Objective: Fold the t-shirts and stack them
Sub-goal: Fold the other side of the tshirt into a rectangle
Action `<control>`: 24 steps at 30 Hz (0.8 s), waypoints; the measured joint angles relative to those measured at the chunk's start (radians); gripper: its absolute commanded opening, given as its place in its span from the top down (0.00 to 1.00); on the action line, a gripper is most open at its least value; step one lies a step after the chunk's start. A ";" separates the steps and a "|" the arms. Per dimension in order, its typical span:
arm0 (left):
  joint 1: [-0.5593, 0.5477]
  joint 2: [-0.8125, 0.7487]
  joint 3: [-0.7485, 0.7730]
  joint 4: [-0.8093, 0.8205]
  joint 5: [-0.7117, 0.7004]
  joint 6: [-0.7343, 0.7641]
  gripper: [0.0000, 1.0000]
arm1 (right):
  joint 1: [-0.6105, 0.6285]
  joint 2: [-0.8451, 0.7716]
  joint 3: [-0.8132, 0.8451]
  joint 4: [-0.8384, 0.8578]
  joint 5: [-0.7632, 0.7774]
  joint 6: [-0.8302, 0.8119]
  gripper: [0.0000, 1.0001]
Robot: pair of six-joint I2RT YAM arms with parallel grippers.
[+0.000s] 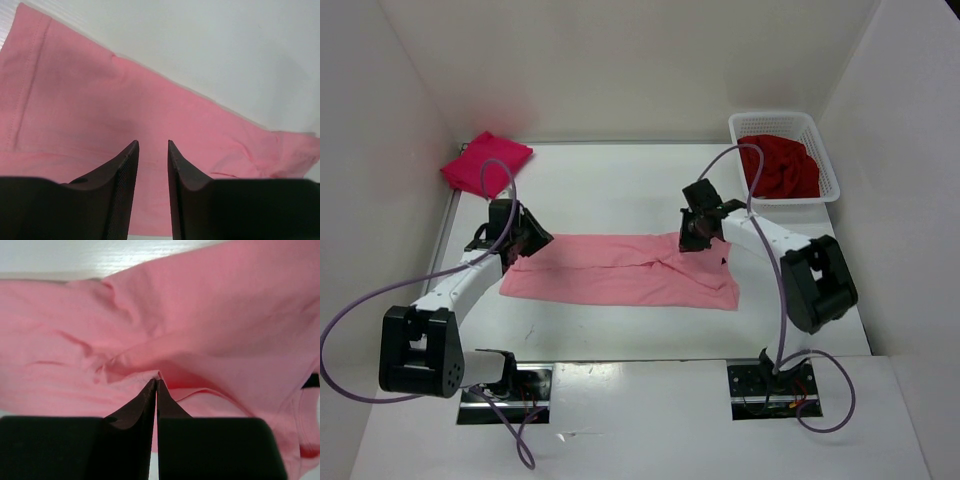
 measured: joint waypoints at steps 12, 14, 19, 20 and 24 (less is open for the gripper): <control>0.000 -0.008 0.000 0.000 0.010 -0.023 0.62 | 0.134 -0.246 -0.202 -0.050 -0.130 0.114 0.62; 0.000 -0.008 0.000 0.000 0.011 -0.026 0.62 | 0.145 -0.266 -0.209 -0.096 -0.143 0.113 0.62; 0.000 0.003 0.014 0.004 0.026 -0.029 0.62 | 0.045 -0.267 -0.108 -0.158 -0.124 0.058 0.81; 0.000 0.011 0.020 0.009 0.032 -0.029 0.62 | 0.018 -0.251 -0.076 -0.145 -0.116 0.051 0.83; 0.000 0.037 0.029 0.030 0.050 -0.031 0.62 | 0.015 -0.133 -0.016 -0.070 -0.101 0.053 0.86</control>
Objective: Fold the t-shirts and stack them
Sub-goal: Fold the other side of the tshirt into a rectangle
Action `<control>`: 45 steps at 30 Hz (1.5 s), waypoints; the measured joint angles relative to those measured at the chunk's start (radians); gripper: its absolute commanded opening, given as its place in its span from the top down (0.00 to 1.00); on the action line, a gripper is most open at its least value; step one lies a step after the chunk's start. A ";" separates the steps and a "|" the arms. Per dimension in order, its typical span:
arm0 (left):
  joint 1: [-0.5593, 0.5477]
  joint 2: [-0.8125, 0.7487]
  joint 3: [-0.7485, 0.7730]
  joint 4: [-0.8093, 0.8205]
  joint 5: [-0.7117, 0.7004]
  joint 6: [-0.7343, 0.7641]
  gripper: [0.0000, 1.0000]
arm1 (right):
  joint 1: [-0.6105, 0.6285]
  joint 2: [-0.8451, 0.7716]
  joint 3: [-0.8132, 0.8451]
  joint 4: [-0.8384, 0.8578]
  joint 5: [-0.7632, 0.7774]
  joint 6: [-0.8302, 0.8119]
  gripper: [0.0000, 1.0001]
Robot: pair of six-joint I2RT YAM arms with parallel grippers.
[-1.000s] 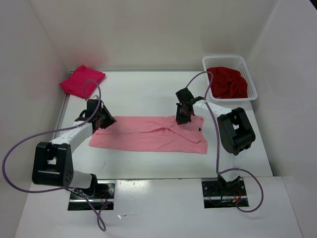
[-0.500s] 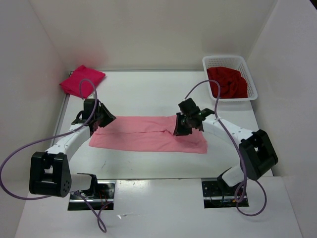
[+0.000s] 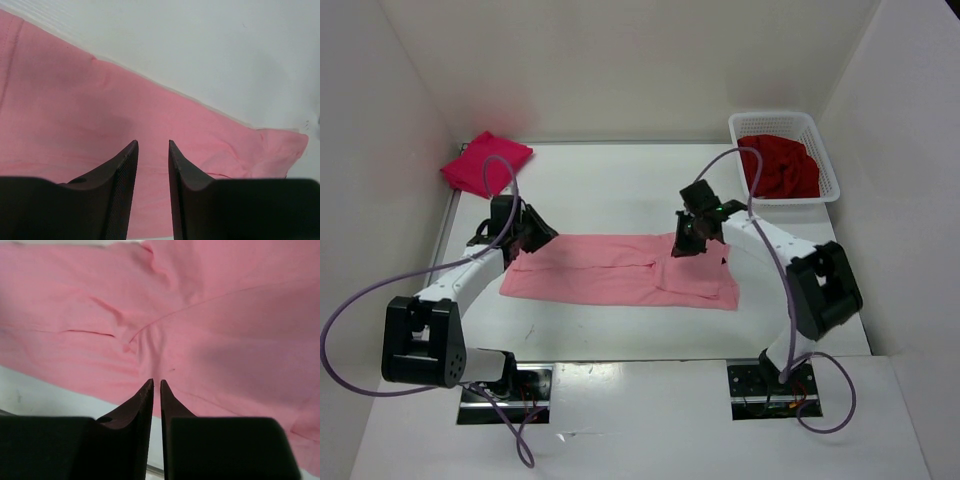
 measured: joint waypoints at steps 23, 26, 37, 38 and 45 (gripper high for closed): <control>0.228 0.327 0.036 0.098 0.118 -0.015 0.58 | 0.080 0.077 -0.051 0.056 0.020 0.040 0.87; 0.275 0.335 0.036 0.113 0.146 -0.029 0.57 | -0.041 0.088 -0.035 0.076 0.048 0.039 0.93; 0.301 0.334 0.036 0.116 0.143 -0.030 0.56 | -0.222 0.291 0.054 0.150 0.222 0.056 0.94; 0.301 0.332 0.036 0.115 0.141 -0.030 0.56 | -0.222 0.295 0.060 0.151 0.229 0.058 0.94; 0.311 0.219 0.019 0.063 0.156 -0.047 0.37 | -0.227 0.282 0.061 0.160 0.220 0.066 0.70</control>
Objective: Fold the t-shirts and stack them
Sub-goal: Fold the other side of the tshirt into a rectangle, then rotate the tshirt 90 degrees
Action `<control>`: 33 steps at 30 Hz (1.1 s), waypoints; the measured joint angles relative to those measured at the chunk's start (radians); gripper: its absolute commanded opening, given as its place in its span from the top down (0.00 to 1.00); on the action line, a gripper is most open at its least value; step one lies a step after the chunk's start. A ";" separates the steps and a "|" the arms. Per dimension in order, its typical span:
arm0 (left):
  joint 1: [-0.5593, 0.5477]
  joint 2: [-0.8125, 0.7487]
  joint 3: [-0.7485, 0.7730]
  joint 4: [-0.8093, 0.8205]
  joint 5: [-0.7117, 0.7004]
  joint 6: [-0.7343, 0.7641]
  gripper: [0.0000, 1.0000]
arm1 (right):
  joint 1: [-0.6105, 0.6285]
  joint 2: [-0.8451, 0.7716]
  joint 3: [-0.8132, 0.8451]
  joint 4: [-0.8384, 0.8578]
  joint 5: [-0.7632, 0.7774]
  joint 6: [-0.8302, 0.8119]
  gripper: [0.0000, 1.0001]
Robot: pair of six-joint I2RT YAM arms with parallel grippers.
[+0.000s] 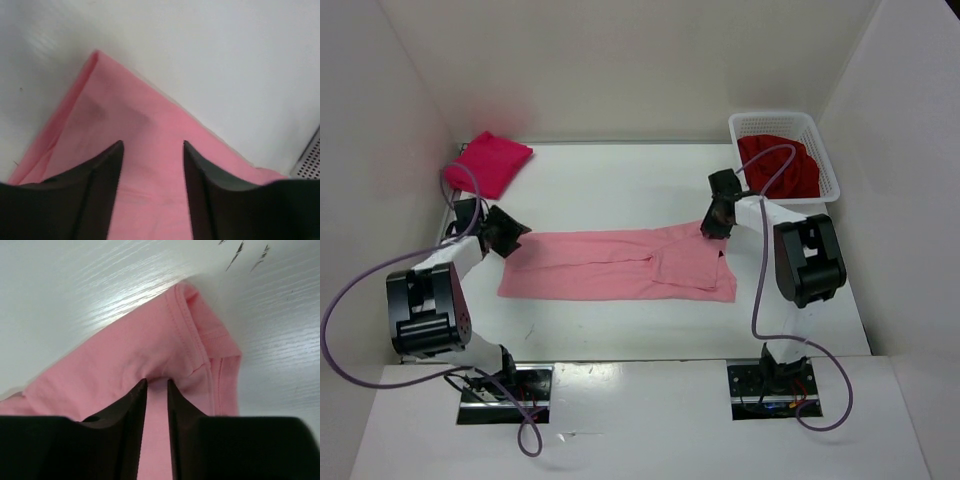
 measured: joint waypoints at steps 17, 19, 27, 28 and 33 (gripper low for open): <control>-0.367 -0.269 0.018 0.042 0.131 0.029 0.61 | 0.208 -0.195 -0.259 0.005 -0.175 0.094 0.88; -0.387 -0.280 0.002 0.021 0.132 0.029 0.60 | 0.205 -0.128 -0.204 -0.006 -0.181 0.101 0.88; -0.446 -0.322 0.020 -0.013 0.134 0.018 0.54 | 0.203 0.697 0.984 -0.137 -0.302 0.053 0.71; -0.450 -0.323 0.032 -0.026 0.134 0.019 0.54 | 0.199 0.792 1.184 -0.153 -0.349 0.058 0.67; -0.452 -0.372 0.058 -0.100 0.113 0.023 0.54 | 0.197 0.754 1.133 -0.092 -0.349 0.059 0.45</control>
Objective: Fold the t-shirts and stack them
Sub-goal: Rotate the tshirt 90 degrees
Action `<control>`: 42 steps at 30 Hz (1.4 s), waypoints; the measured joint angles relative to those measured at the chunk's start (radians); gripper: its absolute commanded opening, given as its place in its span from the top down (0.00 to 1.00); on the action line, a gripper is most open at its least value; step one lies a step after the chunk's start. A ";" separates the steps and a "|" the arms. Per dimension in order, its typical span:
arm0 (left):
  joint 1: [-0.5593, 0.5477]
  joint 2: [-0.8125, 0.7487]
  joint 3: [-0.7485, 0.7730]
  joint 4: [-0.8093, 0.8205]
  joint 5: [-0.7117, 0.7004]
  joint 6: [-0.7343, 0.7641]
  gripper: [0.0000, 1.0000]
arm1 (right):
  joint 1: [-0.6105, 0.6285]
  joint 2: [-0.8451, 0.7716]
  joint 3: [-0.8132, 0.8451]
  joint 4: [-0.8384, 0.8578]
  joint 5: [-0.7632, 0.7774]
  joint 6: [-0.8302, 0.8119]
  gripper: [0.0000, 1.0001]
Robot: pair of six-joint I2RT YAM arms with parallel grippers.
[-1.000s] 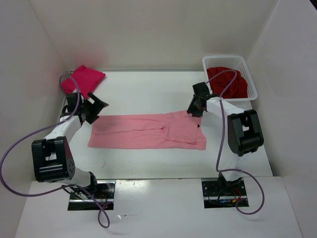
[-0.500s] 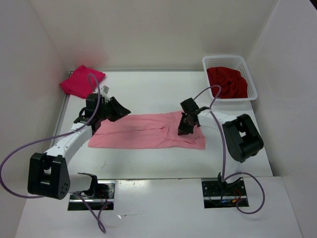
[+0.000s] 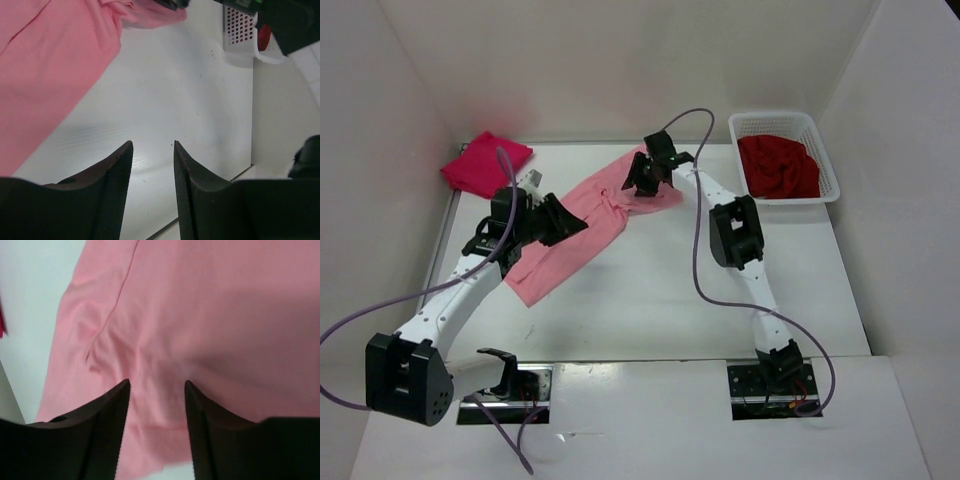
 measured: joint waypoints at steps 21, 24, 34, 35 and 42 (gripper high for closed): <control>0.049 -0.002 0.053 -0.110 -0.106 0.079 0.73 | 0.402 -0.576 -0.953 0.291 -0.027 0.096 0.45; 0.049 -0.002 0.057 -0.112 -0.113 0.084 0.72 | 0.416 -0.523 -0.938 0.320 -0.050 0.150 0.41; 0.049 0.010 0.056 -0.111 -0.101 0.103 0.68 | 0.391 -0.359 -0.739 0.362 0.069 0.290 0.87; 0.049 0.018 0.056 -0.109 -0.101 0.106 0.68 | 0.391 -0.341 -0.718 0.362 0.076 0.298 0.95; 0.050 0.101 0.058 -0.101 -0.101 0.137 0.65 | 0.375 -0.416 -0.840 0.385 0.071 0.263 0.99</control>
